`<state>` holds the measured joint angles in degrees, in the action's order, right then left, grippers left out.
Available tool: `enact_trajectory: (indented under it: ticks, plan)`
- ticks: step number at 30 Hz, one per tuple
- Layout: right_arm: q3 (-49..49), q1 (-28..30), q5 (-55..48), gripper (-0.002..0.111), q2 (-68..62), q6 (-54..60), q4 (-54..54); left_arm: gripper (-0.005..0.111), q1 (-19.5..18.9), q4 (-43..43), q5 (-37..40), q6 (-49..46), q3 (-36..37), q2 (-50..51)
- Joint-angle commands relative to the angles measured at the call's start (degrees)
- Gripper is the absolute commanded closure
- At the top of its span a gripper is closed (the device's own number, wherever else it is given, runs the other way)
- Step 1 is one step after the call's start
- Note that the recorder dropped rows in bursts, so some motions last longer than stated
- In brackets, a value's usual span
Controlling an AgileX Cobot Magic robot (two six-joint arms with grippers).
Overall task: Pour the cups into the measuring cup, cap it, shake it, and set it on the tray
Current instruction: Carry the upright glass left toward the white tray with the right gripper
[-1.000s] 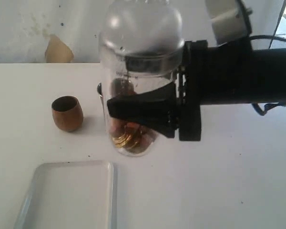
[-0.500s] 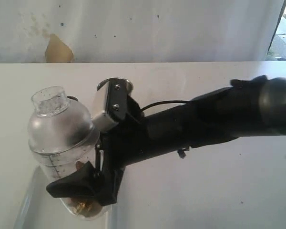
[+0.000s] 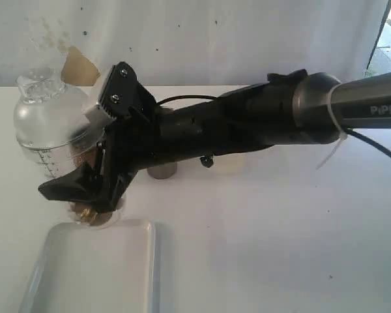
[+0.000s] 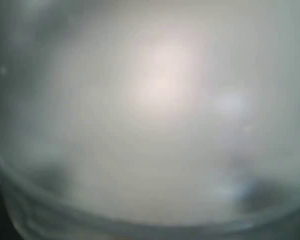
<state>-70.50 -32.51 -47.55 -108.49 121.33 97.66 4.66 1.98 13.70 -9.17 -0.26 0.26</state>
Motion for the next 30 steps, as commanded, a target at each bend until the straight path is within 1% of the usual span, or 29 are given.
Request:
enact_trajectory:
  ticks: [1, 2, 4, 6, 9, 12, 14, 16, 17, 20, 21, 23, 25, 27, 30]
  plan:
    - [-0.07, -4.07, 19.87, 0.108, 3.62, 0.83, -1.43, 0.107, 0.06, -0.32, -0.4, 0.14, 0.26, -0.26]
    - [-0.07, -6.16, 23.66, 0.108, 4.09, 0.83, -3.88, 0.107, 0.06, -0.32, -0.4, 0.14, 0.26, -0.26]
    - [-0.19, -8.99, 24.72, 0.108, 4.69, 0.83, -7.87, 0.107, 0.06, -0.32, -0.4, 0.14, 0.26, -0.26]
    - [-0.41, -10.77, 21.84, 0.108, 4.82, 0.83, -6.27, 0.107, 0.06, -0.32, -0.4, 0.14, 0.26, -0.26]
    - [-0.41, -11.31, 15.4, 0.108, 4.82, 0.83, 1.77, 0.107, 0.06, -0.32, -0.4, 0.14, 0.26, -0.26]
    - [-0.98, -11.2, 9.36, 0.108, 5.04, 0.83, 2.29, 0.107, 0.06, -0.32, -0.4, 0.14, 0.26, -0.26]
    - [-1.1, -11.44, 9.39, 0.108, 5.3, 0.83, 2.29, 0.107, 0.06, -0.32, -0.4, 0.14, 0.26, -0.26]
    - [-0.72, -11.84, 12.03, 0.108, 5.3, 0.83, 2.29, 0.107, 0.06, -0.32, -0.4, 0.14, 0.26, -0.26]
    - [-0.57, -12.49, 16.73, 0.108, 5.3, 0.83, 2.29, 0.107, 0.06, -0.32, -0.4, 0.14, 0.26, -0.26]
    - [-0.31, -15.31, 36.18, 0.108, 5.09, 0.83, 2.29, 0.107, 0.06, -0.32, -0.4, 0.14, 0.26, -0.26]
    - [-0.31, -16.22, 39.21, 0.108, 4.98, 0.83, 1.1, 0.107, 0.06, -0.32, -0.4, 0.14, 0.26, -0.26]
    - [-0.21, -17.78, 39.68, 0.108, 4.98, 0.83, -2.06, 0.107, 0.06, -0.32, -0.4, 0.14, 0.26, -0.26]
    - [-0.34, -18.62, 37.85, 0.108, 5.1, 0.83, -2.8, 0.107, 0.06, -0.32, -0.4, 0.14, 0.26, -0.26]
    - [-0.42, -18.77, 34.98, 0.108, 5.1, 0.83, -1.15, 0.107, 0.06, -0.32, -0.4, 0.14, 0.26, -0.26]
    - [-0.42, -18.77, 33.47, 0.108, 5.0, 0.83, 2.29, 0.107, 0.06, -0.32, -0.4, 0.14, 0.26, -0.26]
